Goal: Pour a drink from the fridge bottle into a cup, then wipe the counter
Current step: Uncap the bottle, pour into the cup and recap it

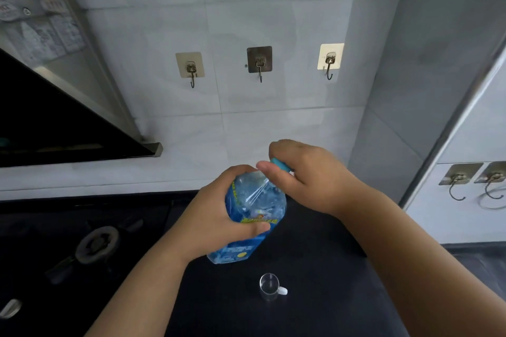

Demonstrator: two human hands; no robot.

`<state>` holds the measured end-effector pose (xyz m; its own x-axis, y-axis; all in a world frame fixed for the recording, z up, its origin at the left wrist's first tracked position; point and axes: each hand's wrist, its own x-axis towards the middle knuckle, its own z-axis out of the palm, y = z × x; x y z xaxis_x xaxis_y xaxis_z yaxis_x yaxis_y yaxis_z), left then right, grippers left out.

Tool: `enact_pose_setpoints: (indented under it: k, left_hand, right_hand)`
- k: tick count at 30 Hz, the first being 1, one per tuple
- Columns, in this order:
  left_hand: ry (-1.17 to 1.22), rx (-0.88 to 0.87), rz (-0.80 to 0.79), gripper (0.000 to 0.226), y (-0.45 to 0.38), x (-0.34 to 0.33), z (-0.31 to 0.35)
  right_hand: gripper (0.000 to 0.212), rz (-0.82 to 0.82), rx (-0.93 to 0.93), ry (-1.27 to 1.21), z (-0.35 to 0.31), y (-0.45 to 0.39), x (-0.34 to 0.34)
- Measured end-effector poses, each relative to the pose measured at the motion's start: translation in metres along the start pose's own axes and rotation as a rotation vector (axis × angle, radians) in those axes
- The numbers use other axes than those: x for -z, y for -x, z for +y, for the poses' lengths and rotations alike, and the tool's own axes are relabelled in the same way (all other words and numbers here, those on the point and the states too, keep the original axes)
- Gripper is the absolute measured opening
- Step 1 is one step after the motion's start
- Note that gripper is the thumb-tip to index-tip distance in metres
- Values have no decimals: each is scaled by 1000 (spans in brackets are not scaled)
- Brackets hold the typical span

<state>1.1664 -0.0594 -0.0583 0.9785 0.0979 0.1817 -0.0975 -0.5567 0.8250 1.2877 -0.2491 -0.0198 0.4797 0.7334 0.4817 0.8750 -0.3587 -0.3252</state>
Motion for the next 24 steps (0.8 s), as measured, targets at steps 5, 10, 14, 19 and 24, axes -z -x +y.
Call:
enact_pose_setpoints:
  k: [5, 10, 14, 19, 24]
  left_hand:
    - [-36, 19, 81, 77, -4, -8, -9]
    - [-6, 34, 51, 78, -2, -4, -15]
    - [-1, 56, 69, 78, -2, -7, -19]
    - [-16, 84, 93, 75, -3, -14, -24]
    - [-52, 96, 91, 75, -4, -19, -29]
  right_hand:
    - [46, -257, -239, 102, -6, -5, 7]
    - [18, -343, 0, -328, 9, -1, 14]
    - [22, -222, -13, -288, 8, -2, 6]
    - [30, -148, -93, -272, 15, -2, -5]
    - [44, -196, -150, -293, 17, 3, -9]
